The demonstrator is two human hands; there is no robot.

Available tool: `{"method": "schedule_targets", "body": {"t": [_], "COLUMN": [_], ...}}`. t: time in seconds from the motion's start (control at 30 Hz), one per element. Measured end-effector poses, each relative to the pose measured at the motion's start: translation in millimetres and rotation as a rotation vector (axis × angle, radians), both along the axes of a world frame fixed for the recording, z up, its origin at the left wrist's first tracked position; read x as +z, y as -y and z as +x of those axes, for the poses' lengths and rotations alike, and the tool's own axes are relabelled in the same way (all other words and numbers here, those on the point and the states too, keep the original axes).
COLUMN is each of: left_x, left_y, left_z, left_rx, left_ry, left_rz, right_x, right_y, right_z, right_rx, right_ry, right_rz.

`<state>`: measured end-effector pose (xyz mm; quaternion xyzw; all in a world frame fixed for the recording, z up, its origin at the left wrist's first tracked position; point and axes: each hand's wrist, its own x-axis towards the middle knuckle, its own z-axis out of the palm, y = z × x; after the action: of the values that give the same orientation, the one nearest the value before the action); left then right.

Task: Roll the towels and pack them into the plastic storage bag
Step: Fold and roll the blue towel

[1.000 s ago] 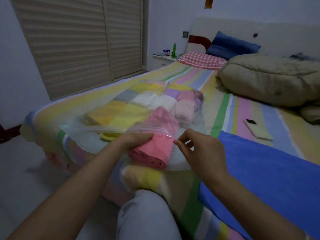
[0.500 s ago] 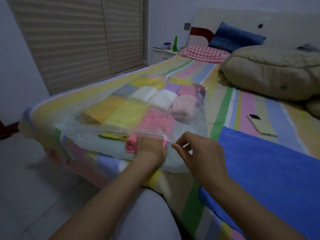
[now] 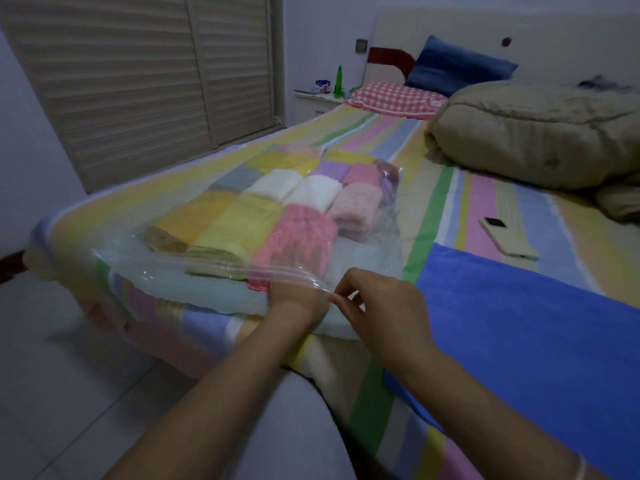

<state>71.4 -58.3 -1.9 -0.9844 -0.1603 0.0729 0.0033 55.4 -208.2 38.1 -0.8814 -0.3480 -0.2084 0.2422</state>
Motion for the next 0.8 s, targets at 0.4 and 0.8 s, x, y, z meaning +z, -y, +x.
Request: {"method": "schedule_targets", "body": {"t": [0.4,0.8], "left_x": [50.2,-1.5], "left_y": [120.9,376.2], "left_z": [-127.5,-42.1], "left_rx": [-0.337,-0.907], "left_ry": [0.402,0.39], "left_rz": [-0.273,-0.63], "right_x": [-31.4,-38.6], "right_y": [154.3,458.7], "right_z": [-9.5,-116.3], "right_rx": [-0.276,-1.038], "right_ry": [-0.101,-0.693], "right_rz": [0.048,0.322]}}
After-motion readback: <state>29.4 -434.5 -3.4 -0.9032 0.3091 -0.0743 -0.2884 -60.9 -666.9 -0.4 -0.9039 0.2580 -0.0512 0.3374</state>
